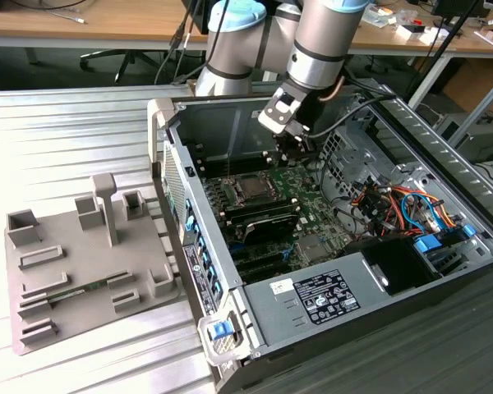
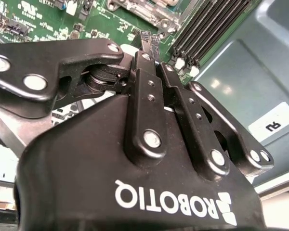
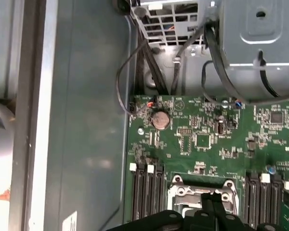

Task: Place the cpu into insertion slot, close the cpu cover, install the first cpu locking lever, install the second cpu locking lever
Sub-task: 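Close the cpu cover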

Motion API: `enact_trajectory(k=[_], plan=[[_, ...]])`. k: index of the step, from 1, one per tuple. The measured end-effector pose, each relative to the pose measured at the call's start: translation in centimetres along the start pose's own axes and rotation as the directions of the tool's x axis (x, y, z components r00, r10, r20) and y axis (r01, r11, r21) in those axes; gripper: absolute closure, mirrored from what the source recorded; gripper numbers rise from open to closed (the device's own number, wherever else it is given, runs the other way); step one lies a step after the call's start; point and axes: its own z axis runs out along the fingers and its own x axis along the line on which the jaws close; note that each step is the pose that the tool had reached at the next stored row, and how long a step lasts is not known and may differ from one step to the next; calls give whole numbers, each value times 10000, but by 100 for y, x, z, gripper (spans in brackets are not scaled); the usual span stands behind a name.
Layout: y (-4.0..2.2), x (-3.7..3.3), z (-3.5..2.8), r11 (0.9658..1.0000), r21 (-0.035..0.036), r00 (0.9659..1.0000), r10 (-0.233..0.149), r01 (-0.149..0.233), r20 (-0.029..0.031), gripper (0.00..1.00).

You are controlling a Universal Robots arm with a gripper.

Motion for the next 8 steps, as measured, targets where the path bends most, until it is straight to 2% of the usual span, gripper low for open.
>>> enact_trajectory(k=[2,6,8], plan=[[-28,1,2,10000,-1,10000,-1,1,-1,89],[-209,10,67,10000,0,10000,0,0,-1,89],[-277,14,107,10000,1,10000,-1,1,-1,89]])
